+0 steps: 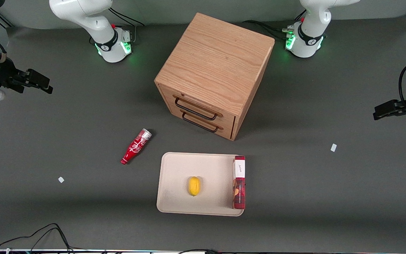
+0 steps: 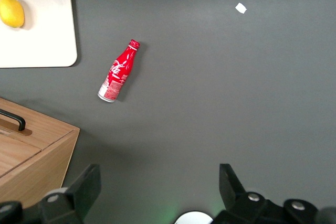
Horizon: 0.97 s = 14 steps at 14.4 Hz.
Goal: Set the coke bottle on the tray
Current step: 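Move the open right gripper down toward the red Coca-Cola bottle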
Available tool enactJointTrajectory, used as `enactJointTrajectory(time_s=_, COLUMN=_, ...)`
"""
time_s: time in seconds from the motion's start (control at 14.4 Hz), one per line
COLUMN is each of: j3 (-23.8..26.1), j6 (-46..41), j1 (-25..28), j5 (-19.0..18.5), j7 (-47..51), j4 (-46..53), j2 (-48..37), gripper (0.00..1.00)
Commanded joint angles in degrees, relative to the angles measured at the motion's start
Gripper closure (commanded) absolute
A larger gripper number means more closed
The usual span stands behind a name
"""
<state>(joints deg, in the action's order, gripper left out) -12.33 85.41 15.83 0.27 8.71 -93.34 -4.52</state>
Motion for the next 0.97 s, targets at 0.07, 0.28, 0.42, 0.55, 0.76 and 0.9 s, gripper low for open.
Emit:
enactJointTrajectory(time_s=0.07, j3=0.3, j6=-0.8, j1=0.4, j5=1.2, j7=2.7, j4=2.6, j2=2.3, gripper=0.0)
enactJointTrajectory(time_s=0.28, j3=3.9, j6=-0.8, j1=0.5, j5=1.2, j7=5.2, j4=3.3, j2=3.3, gripper=0.0)
enactJointTrajectory(time_s=0.42, j3=5.8, j6=0.5, j1=0.4, j5=1.8, j7=11.3, j4=2.7, j2=4.3, gripper=0.0)
enactJointTrajectory(time_s=0.55, j3=7.1, j6=4.1, j1=0.2, j5=3.8, j7=16.8, j4=0.3, j2=6.0, gripper=0.0)
enactJointTrajectory(time_s=0.76, j3=9.2, j6=12.6, j1=0.2, j5=4.7, j7=23.8, j4=-6.2, j2=8.7, gripper=0.0)
enactJointTrajectory(time_s=0.9, j3=10.5, j6=18.6, j1=0.3, j5=4.6, j7=28.9, j4=-10.2, j2=11.2, gripper=0.0)
